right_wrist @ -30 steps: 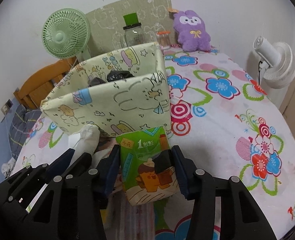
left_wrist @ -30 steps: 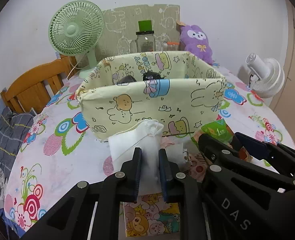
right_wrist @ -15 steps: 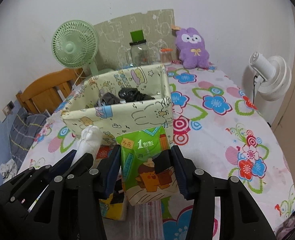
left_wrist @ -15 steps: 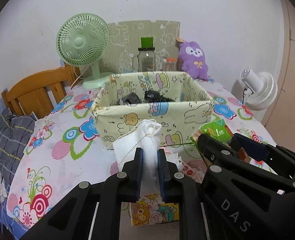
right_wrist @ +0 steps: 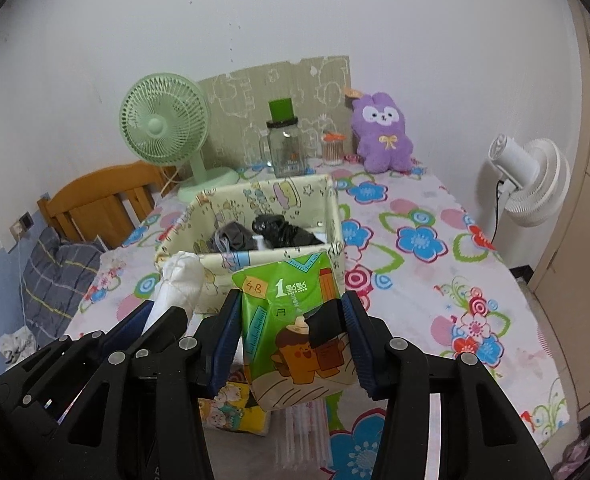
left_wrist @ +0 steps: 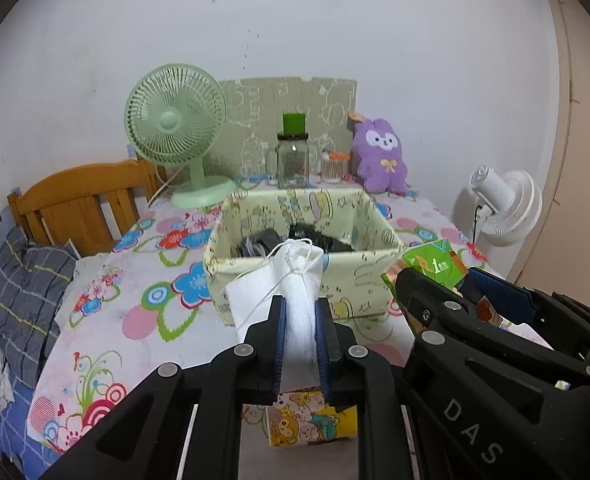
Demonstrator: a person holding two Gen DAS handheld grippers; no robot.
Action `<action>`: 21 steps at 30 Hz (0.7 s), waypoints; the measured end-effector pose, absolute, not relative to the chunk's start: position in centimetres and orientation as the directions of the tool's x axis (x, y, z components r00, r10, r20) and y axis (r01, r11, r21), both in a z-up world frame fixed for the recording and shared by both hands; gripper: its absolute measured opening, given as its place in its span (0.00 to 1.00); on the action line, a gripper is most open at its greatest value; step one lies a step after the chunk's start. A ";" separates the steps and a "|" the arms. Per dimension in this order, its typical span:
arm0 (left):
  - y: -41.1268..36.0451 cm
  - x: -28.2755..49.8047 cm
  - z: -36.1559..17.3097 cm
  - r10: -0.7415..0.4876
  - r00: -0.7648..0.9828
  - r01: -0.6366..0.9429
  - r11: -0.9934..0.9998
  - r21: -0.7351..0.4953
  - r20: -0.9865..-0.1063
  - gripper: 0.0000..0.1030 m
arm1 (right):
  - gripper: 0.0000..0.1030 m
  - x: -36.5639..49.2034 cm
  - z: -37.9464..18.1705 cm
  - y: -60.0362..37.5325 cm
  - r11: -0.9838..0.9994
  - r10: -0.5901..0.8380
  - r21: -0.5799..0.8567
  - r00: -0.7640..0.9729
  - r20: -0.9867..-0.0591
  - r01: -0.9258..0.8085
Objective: Organize soft objects
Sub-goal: 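Carry the white cloth and green package over the fabric box with both grippers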
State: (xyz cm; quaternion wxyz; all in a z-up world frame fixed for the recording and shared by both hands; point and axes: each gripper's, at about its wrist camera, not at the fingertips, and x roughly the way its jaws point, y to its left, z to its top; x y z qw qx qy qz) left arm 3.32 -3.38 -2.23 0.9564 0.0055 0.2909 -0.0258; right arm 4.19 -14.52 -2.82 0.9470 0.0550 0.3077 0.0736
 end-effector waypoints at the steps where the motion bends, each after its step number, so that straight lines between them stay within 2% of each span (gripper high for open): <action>1: -3.4 3.2 -2.0 -0.047 0.833 0.053 0.999 -0.004 -0.551 0.11 | 0.52 4.1 -2.5 -14.5 0.983 0.173 0.149 0.803 -0.570 -0.107; 21: -2.7 3.5 1.8 -0.059 0.867 0.059 0.998 -0.016 -0.495 0.11 | 0.52 4.0 1.6 -14.4 0.981 0.183 0.150 0.842 -0.508 -0.123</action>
